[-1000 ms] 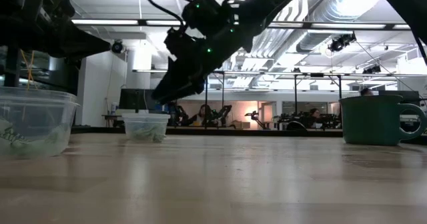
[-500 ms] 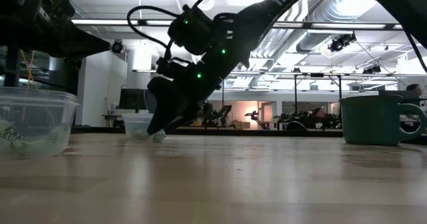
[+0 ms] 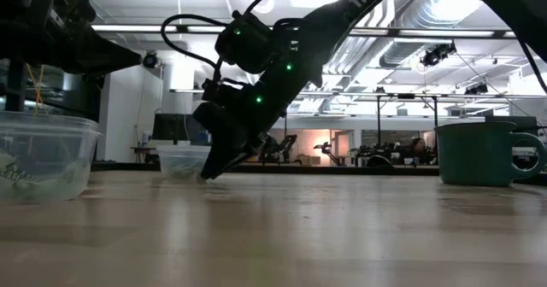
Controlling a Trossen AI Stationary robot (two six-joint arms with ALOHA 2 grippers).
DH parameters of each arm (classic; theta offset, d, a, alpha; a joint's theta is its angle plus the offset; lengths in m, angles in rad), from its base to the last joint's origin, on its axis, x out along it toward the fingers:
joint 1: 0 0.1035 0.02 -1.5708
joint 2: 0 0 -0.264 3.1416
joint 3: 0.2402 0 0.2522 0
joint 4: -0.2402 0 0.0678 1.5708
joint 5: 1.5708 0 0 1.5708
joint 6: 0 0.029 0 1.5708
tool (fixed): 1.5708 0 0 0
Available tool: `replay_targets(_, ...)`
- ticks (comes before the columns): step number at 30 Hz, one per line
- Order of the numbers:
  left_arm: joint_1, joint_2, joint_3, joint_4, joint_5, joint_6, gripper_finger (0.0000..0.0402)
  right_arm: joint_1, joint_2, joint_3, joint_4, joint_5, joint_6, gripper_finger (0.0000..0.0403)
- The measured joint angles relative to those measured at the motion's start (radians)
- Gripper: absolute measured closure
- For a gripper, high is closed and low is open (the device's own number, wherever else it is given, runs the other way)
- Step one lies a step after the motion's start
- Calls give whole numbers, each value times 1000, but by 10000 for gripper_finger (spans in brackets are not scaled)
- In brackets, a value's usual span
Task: Pick and place items into bin
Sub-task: Put the white stevia packet into the top transparent bin
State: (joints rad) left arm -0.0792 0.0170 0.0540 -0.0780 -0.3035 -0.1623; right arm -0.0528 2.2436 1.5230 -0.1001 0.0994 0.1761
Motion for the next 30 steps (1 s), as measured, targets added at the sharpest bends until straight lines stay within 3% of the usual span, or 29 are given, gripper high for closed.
replay_targets(6,0,0,0,0,0,0,346,0,0,0,-13,2,-8,397)
replay_targets(16,0,0,0,0,0,0,346,6,-15,0,-8,35,-23,399)
replay_targets(23,0,0,0,0,0,0,346,28,-82,1,131,-42,-155,402)
replay_targets(30,0,0,0,0,0,0,346,-74,-71,0,227,-49,-155,401)
